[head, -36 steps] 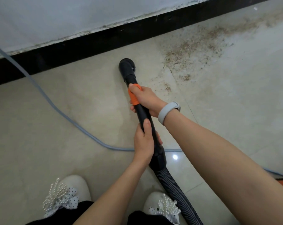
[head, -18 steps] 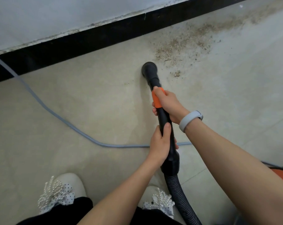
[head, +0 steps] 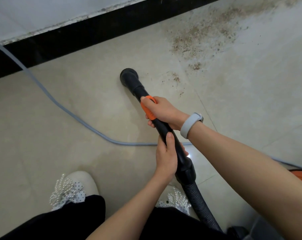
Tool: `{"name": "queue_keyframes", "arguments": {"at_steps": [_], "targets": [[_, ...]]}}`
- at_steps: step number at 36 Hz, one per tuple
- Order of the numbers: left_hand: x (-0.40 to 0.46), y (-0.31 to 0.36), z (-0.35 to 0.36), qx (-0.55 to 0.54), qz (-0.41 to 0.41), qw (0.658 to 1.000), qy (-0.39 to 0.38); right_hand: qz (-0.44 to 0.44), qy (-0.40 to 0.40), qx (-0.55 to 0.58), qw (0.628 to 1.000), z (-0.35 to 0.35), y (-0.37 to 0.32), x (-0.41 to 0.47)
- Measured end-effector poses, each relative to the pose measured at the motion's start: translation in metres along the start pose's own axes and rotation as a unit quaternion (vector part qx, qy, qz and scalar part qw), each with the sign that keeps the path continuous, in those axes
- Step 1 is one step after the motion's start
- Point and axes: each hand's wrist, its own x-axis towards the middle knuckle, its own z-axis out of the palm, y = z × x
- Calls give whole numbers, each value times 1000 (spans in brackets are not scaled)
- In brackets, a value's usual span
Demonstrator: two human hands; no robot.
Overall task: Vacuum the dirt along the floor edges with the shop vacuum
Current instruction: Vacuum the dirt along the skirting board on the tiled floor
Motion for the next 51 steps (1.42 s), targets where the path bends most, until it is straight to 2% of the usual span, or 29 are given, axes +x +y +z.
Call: {"name": "queue_keyframes", "arguments": {"at_steps": [6,13,24,34,42,46,51], "targets": [[7,-1,11,61,-6,996,-57,-3,80,53,995,-26,7,-4],[9,-4,22,85,-19,993,-81,-5,101,84,991,-46,16,-9],[12,-7,17,50,-34,998,-33,-12,49,80,996,-38,15,-4],[9,-4,10,-46,-86,994,39,-24,-10,25,999,-11,13,4],[13,-4,28,55,-29,998,-27,-18,71,98,993,-48,19,-1],[13,-2,36,100,-19,993,-58,-18,83,120,989,-65,20,-6],[12,-3,32,121,-4,991,-51,-34,93,105,990,-59,21,-5]]}}
